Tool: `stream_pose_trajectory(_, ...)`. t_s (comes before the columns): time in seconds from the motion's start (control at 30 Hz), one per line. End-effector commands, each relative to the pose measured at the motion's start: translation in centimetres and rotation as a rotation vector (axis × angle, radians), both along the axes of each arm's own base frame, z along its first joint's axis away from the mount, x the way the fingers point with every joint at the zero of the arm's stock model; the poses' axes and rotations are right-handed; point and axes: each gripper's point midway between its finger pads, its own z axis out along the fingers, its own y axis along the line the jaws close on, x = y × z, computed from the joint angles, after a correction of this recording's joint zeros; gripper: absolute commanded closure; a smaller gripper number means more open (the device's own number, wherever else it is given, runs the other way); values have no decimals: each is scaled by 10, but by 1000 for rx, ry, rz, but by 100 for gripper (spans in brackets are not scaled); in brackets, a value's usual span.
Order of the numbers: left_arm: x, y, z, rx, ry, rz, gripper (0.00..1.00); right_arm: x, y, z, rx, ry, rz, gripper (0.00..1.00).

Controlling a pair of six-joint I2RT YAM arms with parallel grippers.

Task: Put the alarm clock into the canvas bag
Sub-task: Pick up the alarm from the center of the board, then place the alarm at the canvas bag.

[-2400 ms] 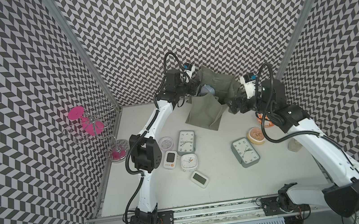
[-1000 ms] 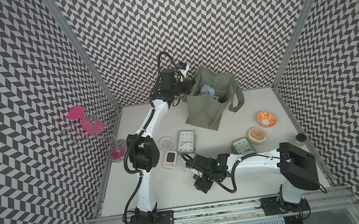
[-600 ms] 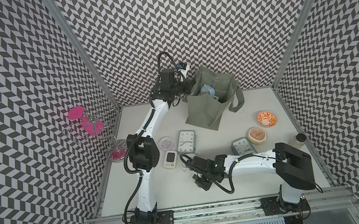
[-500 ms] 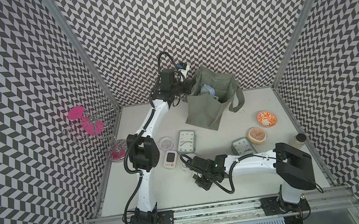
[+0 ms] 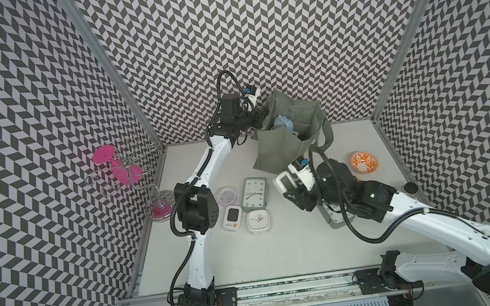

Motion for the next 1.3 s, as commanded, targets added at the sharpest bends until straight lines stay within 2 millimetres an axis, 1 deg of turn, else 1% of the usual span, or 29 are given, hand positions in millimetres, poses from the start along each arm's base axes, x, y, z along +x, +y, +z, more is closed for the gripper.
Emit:
stream_pose_trajectory(0.0,-1,-10,13,-27,-38,-35,100,28,-8,76,124,-186,-6,53)
stream_pose_trajectory(0.1,-3,-11,14,-32,-37,-42,100,58,-21,109,126,-243,-56,53)
stream_pose_trajectory(0.2,-4,-12,16,-32,-42,-44,100,92,-29,134,130,-274,-105,53)
stream_pose_trajectory(0.27,-5,-14,18,-32,-45,-46,100,115,-35,144,132,-283,-133,53)
stream_pose_trajectory(0.33,-7,-14,20,-32,-49,-48,100,138,-43,150,132,-282,-166,53)
stream_pose_trajectory(0.43,-7,-15,21,-36,-51,-49,100,170,-53,150,144,-259,-203,54)
stream_pose_trajectory(0.5,-8,-15,23,-37,-54,-52,100,189,-59,144,147,-234,-229,54)
stream_pose_trajectory(0.67,-10,-18,25,-40,-61,-57,100,213,-57,133,129,-218,-237,53)
stream_pose_trajectory(0.83,-15,-22,27,-36,-69,-64,100,236,-51,114,98,-180,-247,53)
stream_pose_trajectory(0.93,-16,-25,27,-33,-70,-68,100,252,-53,96,51,-155,-280,54)
stream_pose_trajectory(1.03,-18,-28,27,-30,-71,-69,100,262,-52,72,-15,-130,-276,54)
stream_pose_trajectory(1.27,-17,-28,25,-24,-69,-62,100,286,-63,14,-192,-75,-317,53)
